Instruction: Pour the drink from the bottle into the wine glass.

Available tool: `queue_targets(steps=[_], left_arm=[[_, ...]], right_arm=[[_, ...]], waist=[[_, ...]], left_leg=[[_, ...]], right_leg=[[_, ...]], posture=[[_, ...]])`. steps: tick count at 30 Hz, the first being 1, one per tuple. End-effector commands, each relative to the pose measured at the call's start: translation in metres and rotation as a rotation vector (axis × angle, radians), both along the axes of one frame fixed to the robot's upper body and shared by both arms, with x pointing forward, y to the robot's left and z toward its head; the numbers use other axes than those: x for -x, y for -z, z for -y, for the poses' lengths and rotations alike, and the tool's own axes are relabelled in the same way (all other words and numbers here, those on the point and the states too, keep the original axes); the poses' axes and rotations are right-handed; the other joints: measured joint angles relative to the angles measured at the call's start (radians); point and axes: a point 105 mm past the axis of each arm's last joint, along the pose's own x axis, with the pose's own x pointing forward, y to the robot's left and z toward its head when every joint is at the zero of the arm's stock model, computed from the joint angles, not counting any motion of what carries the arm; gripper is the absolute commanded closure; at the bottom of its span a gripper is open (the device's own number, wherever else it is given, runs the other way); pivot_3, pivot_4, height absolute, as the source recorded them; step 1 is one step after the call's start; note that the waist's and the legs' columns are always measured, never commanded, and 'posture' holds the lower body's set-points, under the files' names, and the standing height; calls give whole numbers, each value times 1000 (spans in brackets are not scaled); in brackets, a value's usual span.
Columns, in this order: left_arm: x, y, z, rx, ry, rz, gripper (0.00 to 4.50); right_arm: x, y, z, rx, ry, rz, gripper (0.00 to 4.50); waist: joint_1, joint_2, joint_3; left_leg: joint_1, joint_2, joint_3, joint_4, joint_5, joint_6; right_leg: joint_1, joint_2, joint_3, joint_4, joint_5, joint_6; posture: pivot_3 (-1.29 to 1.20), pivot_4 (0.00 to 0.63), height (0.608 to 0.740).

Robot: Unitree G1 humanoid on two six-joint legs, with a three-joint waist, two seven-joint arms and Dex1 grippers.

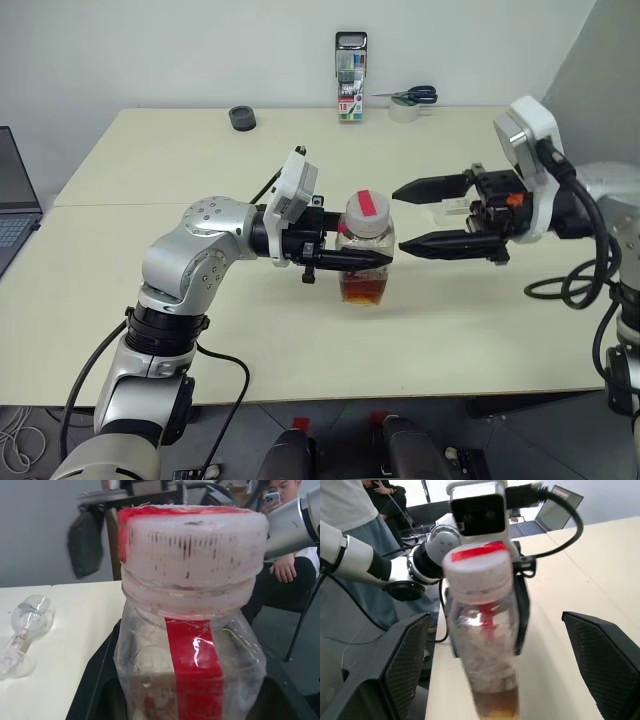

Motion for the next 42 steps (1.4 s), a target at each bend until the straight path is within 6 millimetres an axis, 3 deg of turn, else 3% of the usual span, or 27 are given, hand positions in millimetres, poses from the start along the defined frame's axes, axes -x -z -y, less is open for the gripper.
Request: queue_targets(steps=[1,6,14,42], left_arm=[[-2,-12,2,38,-14,62,2656],[-6,-7,0,32,-44,67,2656],[-7,-9,-4,25,-62,77,2656],[-7,-9,-4,34,-71,88,2656]], right_arm=[[12,-10,-12,-90,54,69,34],[5,-5,-34,-194,171,106,34],[2,-9,-44,-250,214,129,34],[-3,-2,-15,-186,283,111,34]], waist=[[-1,0,0],[-1,0,0],[-2,0,0],[-1,0,0]], left_leg=[[0,0,0,0,0,0],[0,0,0,0,0,0],[0,0,0,0,0,0],[0,0,0,0,-2,4]], right_leg=[[0,0,0,0,0,0],[0,1,0,0,0,0],[0,3,0,0,0,0],[0,4,0,0,0,0]], posture=[[0,150,740],[0,150,740],[0,150,740],[0,150,740]])
